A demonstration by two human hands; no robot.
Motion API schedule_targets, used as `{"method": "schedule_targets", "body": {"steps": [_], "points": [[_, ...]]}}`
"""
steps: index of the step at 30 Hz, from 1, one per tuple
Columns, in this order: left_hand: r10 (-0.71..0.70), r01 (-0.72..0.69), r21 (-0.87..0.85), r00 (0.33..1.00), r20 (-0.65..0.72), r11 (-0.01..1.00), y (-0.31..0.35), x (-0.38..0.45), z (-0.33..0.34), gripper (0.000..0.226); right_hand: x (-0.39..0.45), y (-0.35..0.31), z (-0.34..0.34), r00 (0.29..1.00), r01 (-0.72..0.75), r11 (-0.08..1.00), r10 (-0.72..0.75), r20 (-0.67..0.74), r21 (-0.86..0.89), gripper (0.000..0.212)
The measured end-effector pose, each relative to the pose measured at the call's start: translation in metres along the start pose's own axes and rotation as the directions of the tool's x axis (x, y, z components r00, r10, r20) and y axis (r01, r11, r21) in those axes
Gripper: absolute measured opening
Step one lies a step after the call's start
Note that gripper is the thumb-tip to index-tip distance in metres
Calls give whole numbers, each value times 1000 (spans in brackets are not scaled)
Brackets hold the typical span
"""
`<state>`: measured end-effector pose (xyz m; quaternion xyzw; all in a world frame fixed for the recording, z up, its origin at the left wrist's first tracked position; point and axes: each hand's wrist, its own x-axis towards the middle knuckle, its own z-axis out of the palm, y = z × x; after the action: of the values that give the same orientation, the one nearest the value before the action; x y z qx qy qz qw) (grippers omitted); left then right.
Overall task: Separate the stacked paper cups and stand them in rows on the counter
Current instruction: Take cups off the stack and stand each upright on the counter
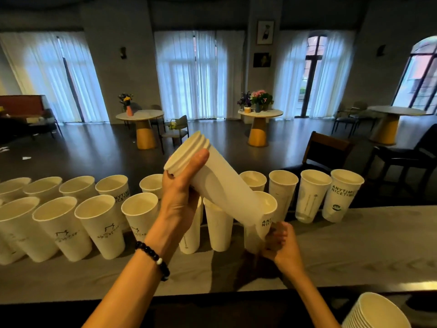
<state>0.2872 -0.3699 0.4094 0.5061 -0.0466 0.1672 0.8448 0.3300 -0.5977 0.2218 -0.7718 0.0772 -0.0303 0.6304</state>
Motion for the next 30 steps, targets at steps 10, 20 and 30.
{"method": "schedule_targets", "body": {"steps": [10, 20, 30], "points": [[-329, 336, 57, 854, 403, 940, -22, -48, 36, 67, -102, -87, -54, 926, -94, 871, -103, 364, 483, 66], [-166, 92, 216, 920, 355, 972, -37, -55, 46, 81, -115, -73, -67, 943, 155, 988, -141, 301, -25, 64], [145, -145, -35, 989, 1, 989, -15, -14, 61, 120, -37, -11, -97, 997, 18, 996, -12, 78, -87, 101]]}}
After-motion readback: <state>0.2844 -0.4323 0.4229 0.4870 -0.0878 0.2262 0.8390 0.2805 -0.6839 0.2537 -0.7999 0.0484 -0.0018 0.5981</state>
